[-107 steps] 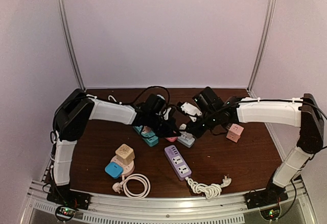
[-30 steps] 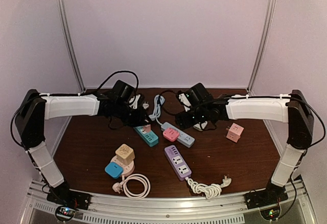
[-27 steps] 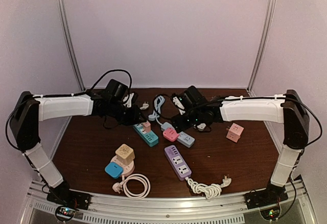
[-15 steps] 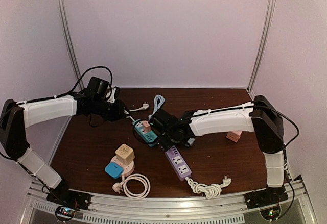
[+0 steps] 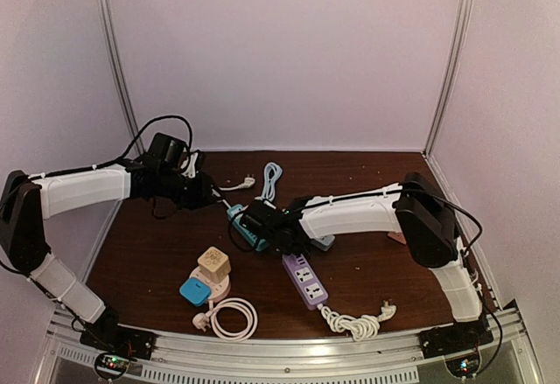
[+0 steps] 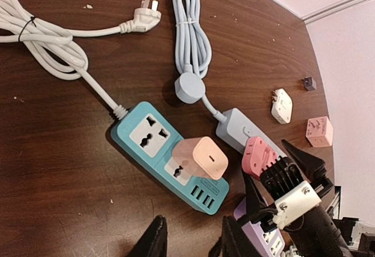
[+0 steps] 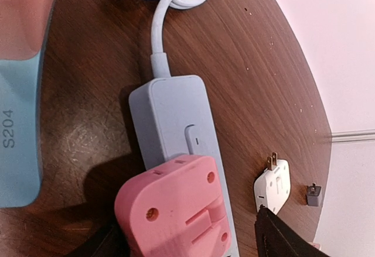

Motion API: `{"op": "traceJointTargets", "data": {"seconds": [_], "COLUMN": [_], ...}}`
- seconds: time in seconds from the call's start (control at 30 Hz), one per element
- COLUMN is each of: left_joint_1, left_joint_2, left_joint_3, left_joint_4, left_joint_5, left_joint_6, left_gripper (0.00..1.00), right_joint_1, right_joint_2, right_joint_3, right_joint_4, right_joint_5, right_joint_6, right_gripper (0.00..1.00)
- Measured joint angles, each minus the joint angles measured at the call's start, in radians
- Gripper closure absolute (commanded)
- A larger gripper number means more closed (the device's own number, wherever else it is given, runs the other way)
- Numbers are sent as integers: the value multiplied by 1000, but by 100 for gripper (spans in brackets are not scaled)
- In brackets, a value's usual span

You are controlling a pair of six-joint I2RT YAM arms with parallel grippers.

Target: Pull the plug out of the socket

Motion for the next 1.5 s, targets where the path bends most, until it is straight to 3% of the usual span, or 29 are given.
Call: {"op": "traceJointTargets", "data": {"seconds": [0.1,0.53,0.93,1.27,1.5], "left_joint_1": [0,0,-14,-159,-256], "left_joint_2": [0,1,41,155,277], "left_joint_3": [0,0,0,69,139], "left_joint_4": [1,7,50,72,189], "left_joint_5": [2,37,111,155,188], "left_joint_6": [0,0,-2,-26,-138], "left_gripper": [66,66,66,66,71], "right_joint_1": [0,-4,-76,-88,-88], "right_joint_2": [2,-62,-223,-362,-482], "right_joint_3": [0,-11,-105,-280,-444], "right_joint_4": [-3,20,37,56,112], "right_joint_5": [3,-113,-304,-371,-393], "right_joint_6": [-19,-77,-61,-14,58], "right_gripper": [45,78,87,90,90]}}
